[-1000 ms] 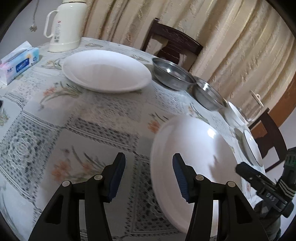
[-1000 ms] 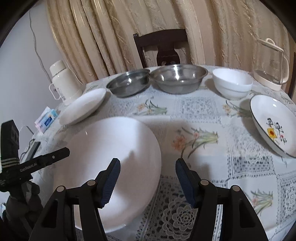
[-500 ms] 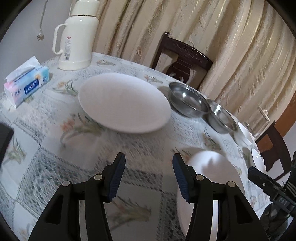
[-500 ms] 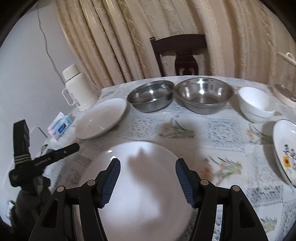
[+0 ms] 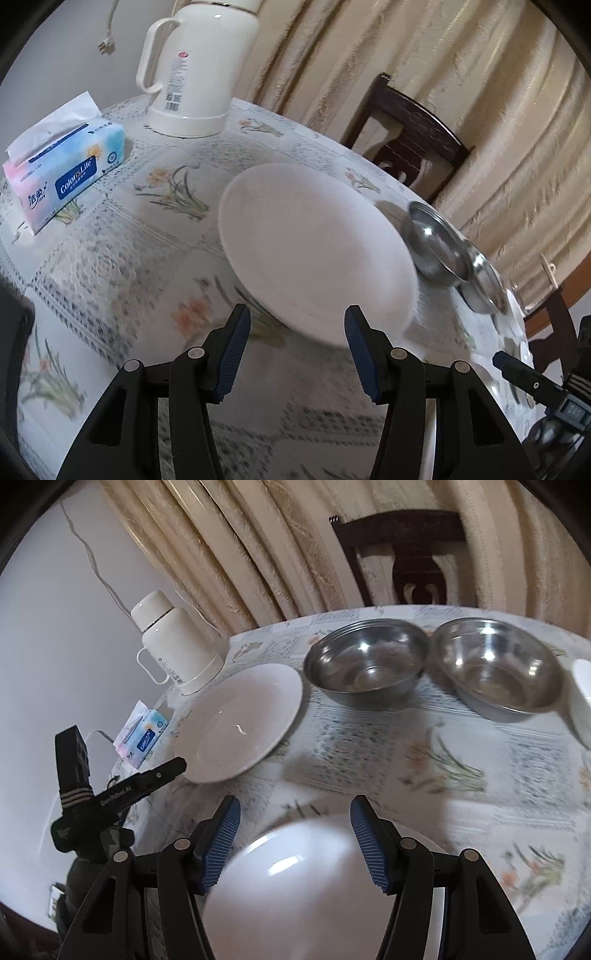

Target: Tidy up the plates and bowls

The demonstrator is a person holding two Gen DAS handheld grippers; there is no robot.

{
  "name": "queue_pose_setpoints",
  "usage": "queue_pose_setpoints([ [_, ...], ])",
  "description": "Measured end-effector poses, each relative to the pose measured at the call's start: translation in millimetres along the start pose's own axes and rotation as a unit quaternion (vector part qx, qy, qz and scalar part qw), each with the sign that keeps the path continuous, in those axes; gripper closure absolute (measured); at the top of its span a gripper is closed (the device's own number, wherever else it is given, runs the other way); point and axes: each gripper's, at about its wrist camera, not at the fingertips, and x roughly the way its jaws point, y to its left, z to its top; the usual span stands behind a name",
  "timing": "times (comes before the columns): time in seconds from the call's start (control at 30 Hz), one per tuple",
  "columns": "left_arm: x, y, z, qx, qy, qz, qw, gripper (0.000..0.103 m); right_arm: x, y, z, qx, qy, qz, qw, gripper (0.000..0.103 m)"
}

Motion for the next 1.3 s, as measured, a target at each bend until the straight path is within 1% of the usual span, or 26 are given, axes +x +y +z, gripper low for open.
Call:
queue_pose_setpoints([
  [0.33,27.3,18.5,28.5,-0.005,0.009,0.010,0.9999,0.049,51.5,10.2,31.3,-0.007,0.040,0.006,0.999,0.038],
  [0.5,38.6,23.8,41.1,-0.002,0.013,0.015,0.9998,0.049,68.7,11.8,40.9,-0.004,0.058,0.013,0.998,0.038],
  [0.6,43.3,21.9,45.1,0.005,0.012,0.019,0.9997,0.049,75.5,16.2,45.7,-0.011,0.065,0.001,0.998,0.038],
  [0.83,56.8,21.4,50.5,0.010,0.017,0.024,0.9995,0.049,92.6,15.9,51.4,-0.004,0.082,-0.008,0.997,0.038],
  [1.1,60.6,22.2,52.3,0.016,0.016,0.022,0.9995,0.049,108.7,15.2,53.2,0.006,0.104,-0.006,0.995,0.038],
  [1.3,64.0,19.6,54.3,0.022,0.017,0.027,0.9993,0.051,116.9,14.2,57.4,0.008,0.111,-0.004,0.994,0.042],
])
